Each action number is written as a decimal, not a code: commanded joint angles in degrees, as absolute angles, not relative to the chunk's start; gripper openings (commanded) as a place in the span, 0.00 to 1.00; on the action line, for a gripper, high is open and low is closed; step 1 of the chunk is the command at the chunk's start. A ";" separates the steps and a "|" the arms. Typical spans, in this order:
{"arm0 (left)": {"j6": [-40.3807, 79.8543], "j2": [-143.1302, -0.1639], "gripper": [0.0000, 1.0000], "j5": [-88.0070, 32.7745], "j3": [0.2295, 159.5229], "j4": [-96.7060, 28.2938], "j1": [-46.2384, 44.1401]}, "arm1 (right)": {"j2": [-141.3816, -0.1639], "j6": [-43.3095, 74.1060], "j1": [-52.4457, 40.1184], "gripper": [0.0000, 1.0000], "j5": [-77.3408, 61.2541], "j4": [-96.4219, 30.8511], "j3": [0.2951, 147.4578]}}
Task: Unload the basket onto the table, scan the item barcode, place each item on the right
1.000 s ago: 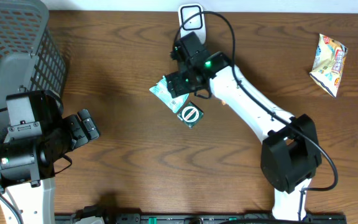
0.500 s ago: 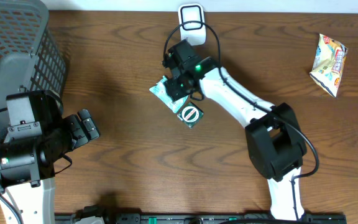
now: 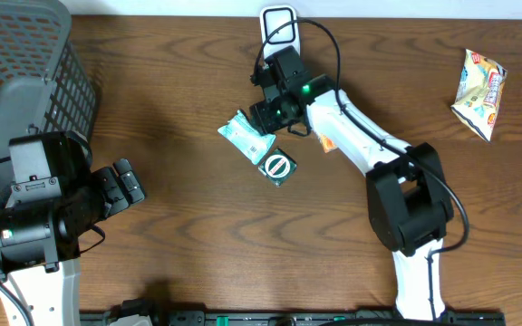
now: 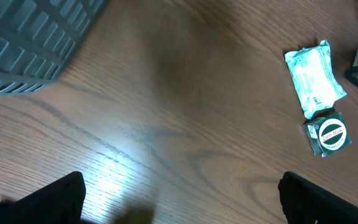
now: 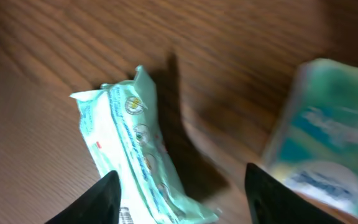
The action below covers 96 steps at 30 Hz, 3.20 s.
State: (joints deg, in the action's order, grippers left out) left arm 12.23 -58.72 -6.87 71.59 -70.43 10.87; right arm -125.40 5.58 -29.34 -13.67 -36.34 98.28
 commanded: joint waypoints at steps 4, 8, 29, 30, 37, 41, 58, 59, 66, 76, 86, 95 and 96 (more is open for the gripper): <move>12.78 -58.72 0.97 -5.93 71.44 -70.48 11.18 | -131.33 5.30 -29.67 0.61 -21.96 -35.64 98.43; 12.78 -58.72 0.97 -5.93 71.44 -70.48 11.18 | -132.38 5.21 -29.67 0.59 -27.11 -36.93 98.43; 12.75 -58.72 0.98 -5.93 71.44 -70.48 11.18 | -130.04 11.60 -29.17 0.01 -31.11 -43.09 98.45; 12.75 -58.72 0.98 -5.93 71.44 -70.48 11.18 | -129.14 11.60 -28.82 0.01 -32.23 -43.09 98.45; 12.78 -58.72 0.98 -5.93 71.44 -70.48 11.18 | -117.47 12.84 -26.33 0.01 -34.46 -44.16 98.45; 12.78 -58.72 0.98 -5.93 71.44 -70.48 11.18 | -109.86 12.82 -25.12 0.01 -33.39 -46.44 98.45; 12.75 -58.72 0.98 -5.93 71.44 -70.48 11.18 | -96.86 11.46 -16.21 0.01 -37.34 -54.46 98.00; 12.78 -58.72 0.98 -5.93 71.44 -70.48 11.18 | -96.86 9.65 -15.73 0.01 -40.32 -54.41 97.82; 12.75 -58.72 0.98 -5.93 71.44 -70.48 11.18 | -96.88 0.27 -14.83 0.01 -51.55 -54.63 97.69; 12.78 -58.72 0.97 -5.93 71.44 -70.48 11.18 | -96.88 0.14 -14.83 0.01 -50.48 -54.89 97.69; 12.75 -58.72 0.98 -5.93 71.44 -70.48 11.18 | -96.88 0.12 -15.27 0.01 -48.12 -55.09 97.12; 12.78 -58.72 0.98 -5.93 71.44 -70.48 11.18 | -96.88 0.12 -15.31 0.01 -48.14 -53.84 94.15; 12.75 -58.72 0.98 -5.93 71.44 -70.48 11.18 | -96.88 0.14 -15.31 0.01 -48.14 -53.47 93.51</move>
